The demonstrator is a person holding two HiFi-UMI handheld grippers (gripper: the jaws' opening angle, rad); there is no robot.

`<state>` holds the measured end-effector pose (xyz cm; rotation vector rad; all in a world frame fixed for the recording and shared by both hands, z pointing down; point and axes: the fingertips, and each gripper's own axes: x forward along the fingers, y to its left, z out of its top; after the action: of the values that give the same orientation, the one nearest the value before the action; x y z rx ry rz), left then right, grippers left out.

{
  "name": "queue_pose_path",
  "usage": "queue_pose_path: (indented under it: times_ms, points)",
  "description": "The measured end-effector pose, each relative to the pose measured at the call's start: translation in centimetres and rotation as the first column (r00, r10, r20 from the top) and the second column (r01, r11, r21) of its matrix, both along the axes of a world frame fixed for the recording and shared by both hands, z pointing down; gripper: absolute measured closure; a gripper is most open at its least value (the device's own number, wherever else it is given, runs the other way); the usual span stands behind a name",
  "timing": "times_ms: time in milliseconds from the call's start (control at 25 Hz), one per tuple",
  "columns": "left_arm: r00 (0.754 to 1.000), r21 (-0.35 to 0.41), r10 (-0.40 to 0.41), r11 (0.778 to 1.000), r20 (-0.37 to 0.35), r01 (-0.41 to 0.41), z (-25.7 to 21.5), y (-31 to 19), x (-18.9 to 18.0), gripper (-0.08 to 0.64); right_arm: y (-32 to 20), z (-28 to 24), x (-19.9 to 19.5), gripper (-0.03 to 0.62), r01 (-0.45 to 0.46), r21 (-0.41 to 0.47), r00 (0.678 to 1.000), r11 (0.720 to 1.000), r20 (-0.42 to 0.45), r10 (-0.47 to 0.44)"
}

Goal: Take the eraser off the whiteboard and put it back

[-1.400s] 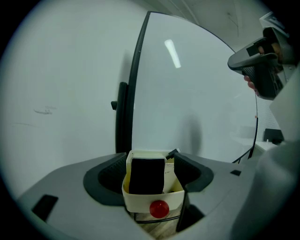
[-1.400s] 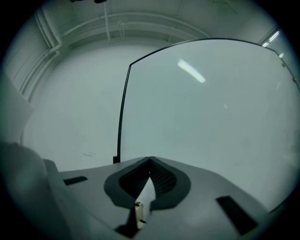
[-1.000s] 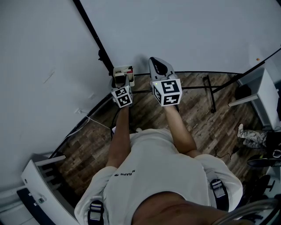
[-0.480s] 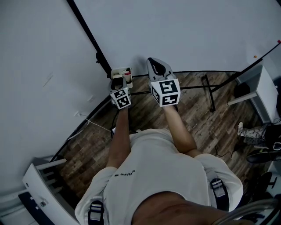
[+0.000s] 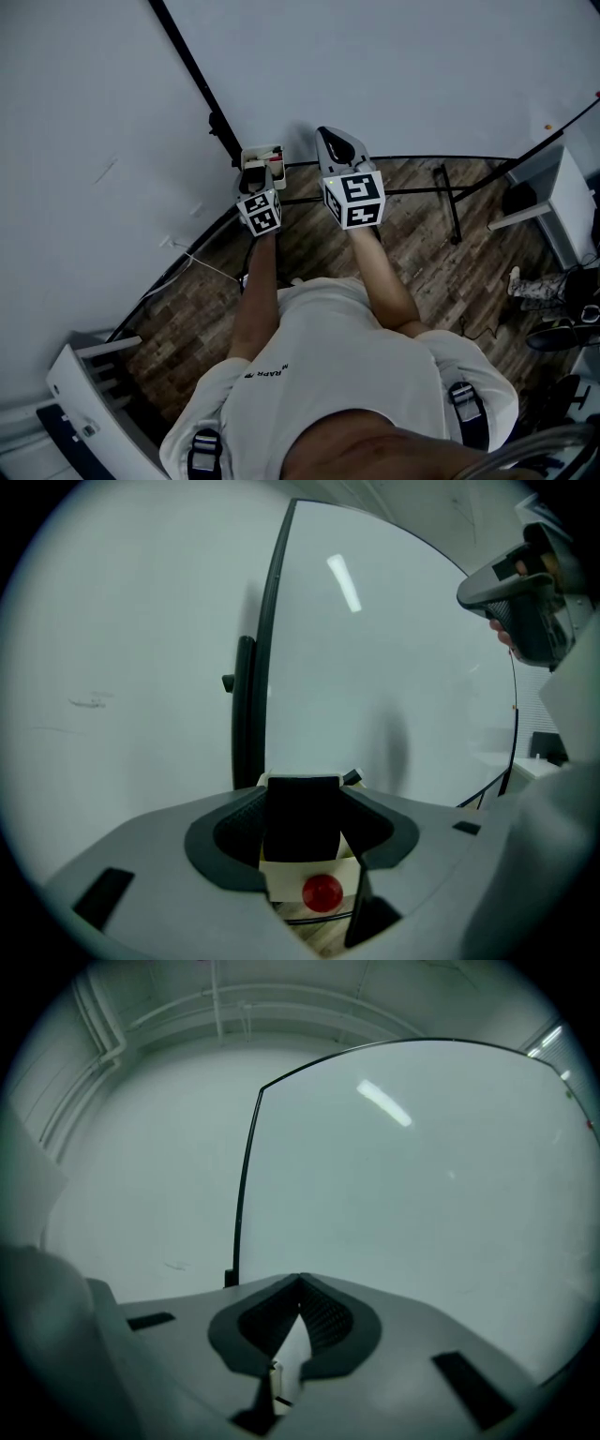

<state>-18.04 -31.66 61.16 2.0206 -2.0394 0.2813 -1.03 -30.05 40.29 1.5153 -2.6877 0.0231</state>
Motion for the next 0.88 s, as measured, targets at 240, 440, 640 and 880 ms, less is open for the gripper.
queue_pose_path:
  times_ms: [240, 440, 640, 880]
  points:
    - [1.0, 0.033, 0.0, 0.999, -0.005, 0.001, -2.2, 0.6, -0.2, 0.327, 0.2, 0.0, -0.4, 0.58, 0.006, -0.002, 1.0, 1.0, 0.006, -0.006]
    - [0.999, 0.06, 0.033, 0.998, -0.008, -0.032, -4.6, 0.8, 0.2, 0.327, 0.1, -0.2, -0.4, 0.58, 0.003, 0.004, 1.0, 1.0, 0.018, -0.003]
    - [0.999, 0.095, 0.039, 0.995, -0.006, -0.038, -7.1, 1.2, 0.2, 0.327, 0.1, -0.3, -0.7, 0.58, 0.004, 0.002, 1.0, 1.0, 0.02, -0.004]
    - [0.999, 0.11, 0.048, 0.993, 0.008, -0.049, -8.8, 2.0, 0.7, 0.327, 0.4, -0.4, -1.2, 0.58, 0.011, 0.004, 1.0, 1.0, 0.027, -0.011]
